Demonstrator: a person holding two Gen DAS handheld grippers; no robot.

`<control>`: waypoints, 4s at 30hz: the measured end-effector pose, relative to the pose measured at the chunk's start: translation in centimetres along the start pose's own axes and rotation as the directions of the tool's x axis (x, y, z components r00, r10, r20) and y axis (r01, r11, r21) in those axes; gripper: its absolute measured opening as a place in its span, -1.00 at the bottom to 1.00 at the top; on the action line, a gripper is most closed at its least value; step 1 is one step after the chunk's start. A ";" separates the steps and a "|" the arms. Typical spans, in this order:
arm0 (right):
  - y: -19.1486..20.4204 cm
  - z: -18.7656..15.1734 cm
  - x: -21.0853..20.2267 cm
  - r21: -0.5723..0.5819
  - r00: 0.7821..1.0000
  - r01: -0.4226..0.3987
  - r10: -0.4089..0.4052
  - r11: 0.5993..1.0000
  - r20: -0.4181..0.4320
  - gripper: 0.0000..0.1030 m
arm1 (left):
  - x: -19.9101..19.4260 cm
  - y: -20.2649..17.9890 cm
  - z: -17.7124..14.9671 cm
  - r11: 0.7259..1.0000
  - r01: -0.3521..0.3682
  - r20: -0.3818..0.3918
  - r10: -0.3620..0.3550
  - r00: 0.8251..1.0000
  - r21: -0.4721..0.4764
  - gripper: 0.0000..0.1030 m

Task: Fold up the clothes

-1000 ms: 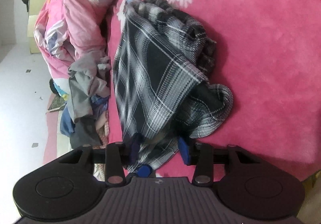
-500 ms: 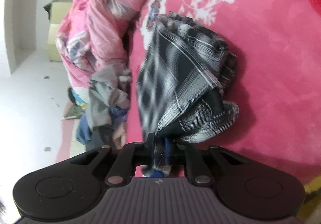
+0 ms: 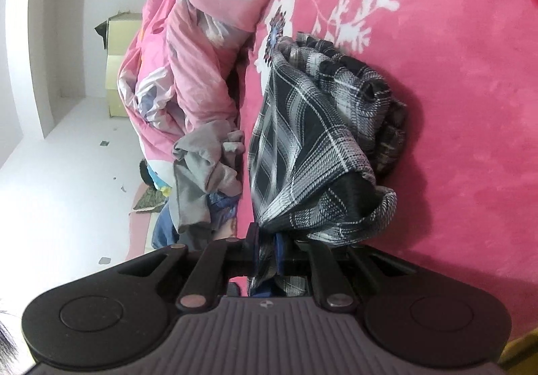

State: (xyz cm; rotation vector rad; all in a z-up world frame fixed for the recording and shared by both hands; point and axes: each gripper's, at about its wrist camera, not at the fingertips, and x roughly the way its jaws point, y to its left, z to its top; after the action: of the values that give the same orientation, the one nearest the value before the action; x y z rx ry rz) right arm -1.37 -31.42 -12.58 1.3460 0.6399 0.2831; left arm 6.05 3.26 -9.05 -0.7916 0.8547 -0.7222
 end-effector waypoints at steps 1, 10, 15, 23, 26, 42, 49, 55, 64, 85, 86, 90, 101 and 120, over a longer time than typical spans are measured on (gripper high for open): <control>0.0 0.0 0.0 0.001 1.000 -0.003 0.003 1.000 0.001 -0.79 | -0.1 0.3 0.0 1.000 0.011 0.004 -0.011 1.000 -0.028 -0.17; -1.0 -0.3 -0.2 0.103 1.000 -0.024 0.024 0.994 -0.001 -0.64 | 0.6 0.6 0.0 0.968 -0.042 0.022 0.049 0.999 -0.249 -0.06; -1.5 -0.3 -0.6 0.166 0.999 -0.029 0.025 0.986 0.030 -0.48 | 0.6 1.0 -0.1 0.954 -0.117 0.013 0.126 0.992 -0.275 -0.67; 2.5 -1.1 -1.3 -0.222 0.996 -0.029 0.047 0.975 0.079 -0.83 | -0.4 -2.0 -1.1 0.982 -0.184 0.089 0.180 0.980 0.036 -0.93; 0.8 -0.5 -1.3 -0.253 0.999 0.029 -0.017 0.967 0.052 -0.83 | 0.0 -1.7 -1.7 0.971 -0.211 0.068 0.204 0.977 0.113 -0.92; 2.6 -0.1 -9.5 -0.412 0.973 0.198 -0.129 0.889 0.190 -0.69 | 0.5 0.5 -2.5 0.981 -0.184 0.044 0.181 0.982 0.067 -0.83; 7.3 -4.2 -2.7 -0.811 0.946 0.310 -0.246 0.496 0.211 -0.76 | 0.6 -0.2 -3.1 0.972 -0.204 0.070 0.196 0.978 0.120 -0.81; 5.3 -2.2 -3.5 -0.705 0.929 0.368 -0.273 0.607 0.250 -0.93 | 0.6 -0.9 -3.0 0.960 -0.220 0.080 0.209 0.975 0.173 -0.79; 4.7 -1.8 -6.1 -0.596 0.936 0.350 -0.288 0.722 0.201 -0.89 | -1.1 -2.7 -3.5 0.953 -0.197 0.070 0.186 0.980 0.230 -0.60; 4.0 -3.9 -2.2 -0.763 0.868 0.483 -0.346 0.430 0.355 -0.52 | 5.4 -6.8 -5.9 0.851 -0.139 -0.095 0.215 0.972 0.507 -0.59; 4.4 -4.0 -2.3 -0.771 0.874 0.474 -0.331 0.425 0.355 -0.46 | 4.6 -6.7 -5.9 0.855 -0.135 -0.093 0.208 0.974 0.500 -0.59; 5.9 -4.3 -2.5 -0.805 0.897 0.435 -0.269 0.403 0.350 -0.36 | 0.7 -6.5 -5.0 0.853 -0.171 0.009 0.192 0.981 0.492 -0.59; 8.0 -5.0 -0.7 -0.880 0.921 0.382 -0.189 0.281 0.339 -0.41 | 0.8 -3.7 -4.6 0.750 -0.377 0.161 0.347 0.924 0.544 -0.60; 7.5 4.0 2.9 -0.740 0.894 0.438 -0.333 0.510 0.300 -0.27 | -2.0 -2.2 -2.9 0.877 -0.277 0.146 0.238 0.960 0.392 -0.57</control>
State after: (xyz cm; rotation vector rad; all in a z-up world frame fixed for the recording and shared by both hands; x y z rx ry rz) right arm 4.54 -31.42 -5.76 0.3076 0.5853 0.0851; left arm 2.17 2.85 -7.74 -0.3226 0.6746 -0.5923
